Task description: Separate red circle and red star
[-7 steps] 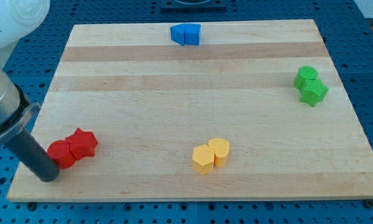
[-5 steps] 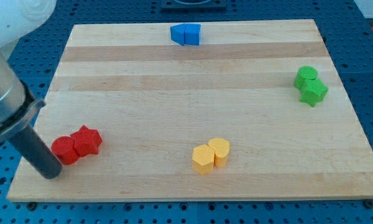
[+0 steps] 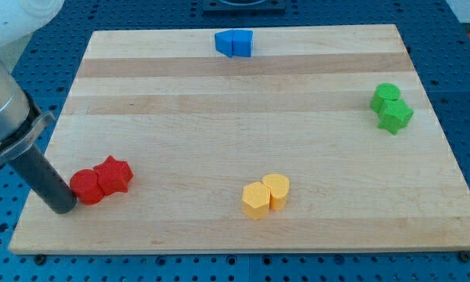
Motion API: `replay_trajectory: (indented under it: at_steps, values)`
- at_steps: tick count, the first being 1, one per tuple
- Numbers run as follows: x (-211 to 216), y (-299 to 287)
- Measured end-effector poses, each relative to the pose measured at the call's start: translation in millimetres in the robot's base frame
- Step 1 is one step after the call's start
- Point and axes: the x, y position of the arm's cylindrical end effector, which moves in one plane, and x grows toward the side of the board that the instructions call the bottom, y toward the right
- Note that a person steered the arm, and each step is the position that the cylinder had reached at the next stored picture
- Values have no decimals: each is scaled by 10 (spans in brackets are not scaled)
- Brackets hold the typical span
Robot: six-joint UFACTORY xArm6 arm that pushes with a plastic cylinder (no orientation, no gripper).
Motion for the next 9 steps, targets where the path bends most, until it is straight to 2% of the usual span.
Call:
replay_trajectory:
  at_steps: [2,5,9]
  values:
    - [-183,248]
    - [-590,1021]
    - [-1483,697]
